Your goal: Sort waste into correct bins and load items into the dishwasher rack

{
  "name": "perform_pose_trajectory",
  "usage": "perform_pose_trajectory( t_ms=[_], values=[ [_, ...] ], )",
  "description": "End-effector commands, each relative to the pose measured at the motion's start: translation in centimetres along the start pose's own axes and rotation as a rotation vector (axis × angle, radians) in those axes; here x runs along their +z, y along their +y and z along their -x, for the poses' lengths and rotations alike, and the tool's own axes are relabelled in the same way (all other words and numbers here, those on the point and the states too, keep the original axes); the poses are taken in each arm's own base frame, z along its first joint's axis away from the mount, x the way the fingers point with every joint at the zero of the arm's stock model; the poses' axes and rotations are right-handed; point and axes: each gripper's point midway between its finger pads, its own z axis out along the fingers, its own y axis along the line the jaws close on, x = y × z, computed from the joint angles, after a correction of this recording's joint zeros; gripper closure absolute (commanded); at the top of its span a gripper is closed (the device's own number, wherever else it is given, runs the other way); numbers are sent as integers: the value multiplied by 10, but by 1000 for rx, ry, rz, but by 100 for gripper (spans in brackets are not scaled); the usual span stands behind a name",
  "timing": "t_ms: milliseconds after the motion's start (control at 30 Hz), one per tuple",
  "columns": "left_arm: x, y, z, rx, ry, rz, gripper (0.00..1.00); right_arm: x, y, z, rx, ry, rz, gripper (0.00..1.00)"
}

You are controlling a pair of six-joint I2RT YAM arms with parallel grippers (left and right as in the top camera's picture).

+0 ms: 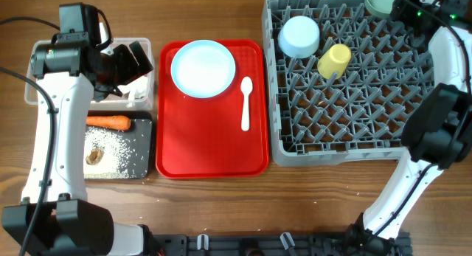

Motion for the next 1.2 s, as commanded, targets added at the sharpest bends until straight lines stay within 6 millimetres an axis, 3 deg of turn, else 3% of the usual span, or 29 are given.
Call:
perform_pose_trajectory(
  t_ms=[0,100,233,367,467,633,867,1067,1167],
  values=[
    [-4,-3,3,-3,-10,-16,0,15,5,-7,7,0,-1,46],
    [-4,-3,3,-3,-10,-16,0,17,7,-6,1,-7,0,56],
    [-4,-3,3,-3,-10,-16,0,17,8,-5,0,-13,3,76],
    [-4,-3,3,-3,-10,-16,0,17,8,-7,1,-6,2,82],
    [-4,-3,3,-3,-10,-16,0,17,8,-7,2,-4,2,96],
    [-4,-3,3,-3,-10,-16,0,0,13,7,-7,-31,5,96],
    [-4,-3,3,-3,-10,-16,0,-64,23,47,-70,-100,-45,96],
    [-4,-3,3,-3,-10,-16,0,-96,17,39,-124,-33,-119,96],
    [-4,-3,3,-3,-10,-16,0,-109,-3,32,-172,12,-245,96]
  ],
)
